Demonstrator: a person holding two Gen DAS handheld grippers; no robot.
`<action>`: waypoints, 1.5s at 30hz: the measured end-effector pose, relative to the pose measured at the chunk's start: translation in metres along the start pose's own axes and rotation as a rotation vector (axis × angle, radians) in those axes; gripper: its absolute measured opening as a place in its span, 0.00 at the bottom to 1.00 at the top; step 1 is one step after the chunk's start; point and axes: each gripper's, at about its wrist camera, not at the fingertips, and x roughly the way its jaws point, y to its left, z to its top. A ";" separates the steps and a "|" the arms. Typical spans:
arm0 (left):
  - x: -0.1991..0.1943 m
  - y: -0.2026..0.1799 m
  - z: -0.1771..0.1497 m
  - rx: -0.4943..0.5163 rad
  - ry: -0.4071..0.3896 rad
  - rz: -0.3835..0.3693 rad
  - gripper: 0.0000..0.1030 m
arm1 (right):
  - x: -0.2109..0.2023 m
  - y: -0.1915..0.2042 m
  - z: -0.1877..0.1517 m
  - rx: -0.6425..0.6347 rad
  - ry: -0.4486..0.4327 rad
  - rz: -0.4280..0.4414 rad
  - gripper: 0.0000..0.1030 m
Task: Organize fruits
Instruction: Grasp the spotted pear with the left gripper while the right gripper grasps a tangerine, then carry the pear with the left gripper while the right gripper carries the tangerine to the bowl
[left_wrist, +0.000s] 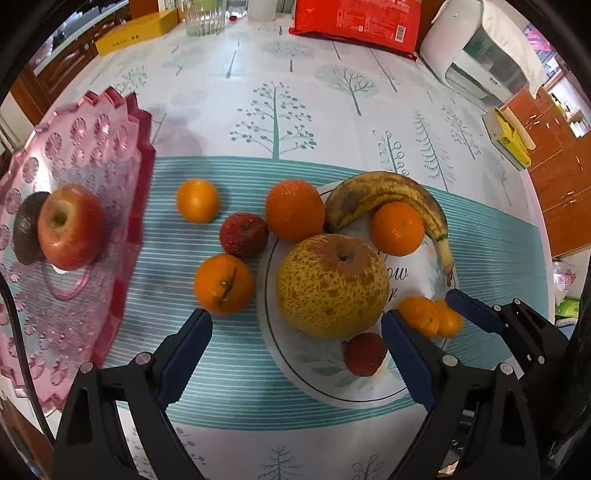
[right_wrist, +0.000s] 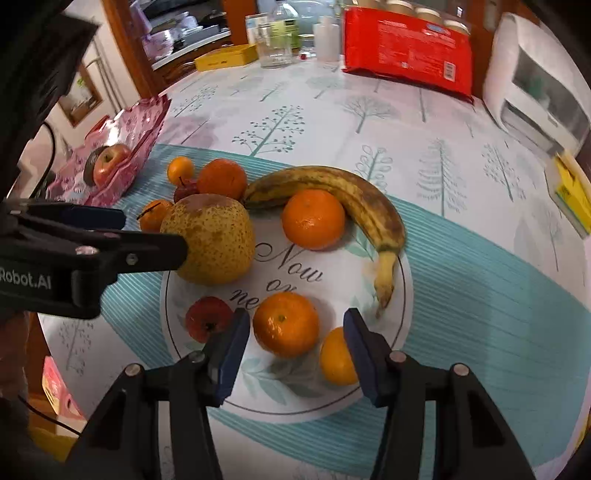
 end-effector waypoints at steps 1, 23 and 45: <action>0.002 0.000 0.001 -0.004 0.004 -0.004 0.90 | 0.002 0.001 0.000 -0.013 0.000 -0.006 0.52; 0.032 -0.055 0.021 0.074 0.036 0.161 0.72 | -0.006 0.011 -0.002 -0.109 -0.030 0.005 0.40; 0.034 -0.040 0.014 0.072 0.041 0.093 0.71 | -0.022 0.008 -0.004 -0.069 -0.069 -0.012 0.39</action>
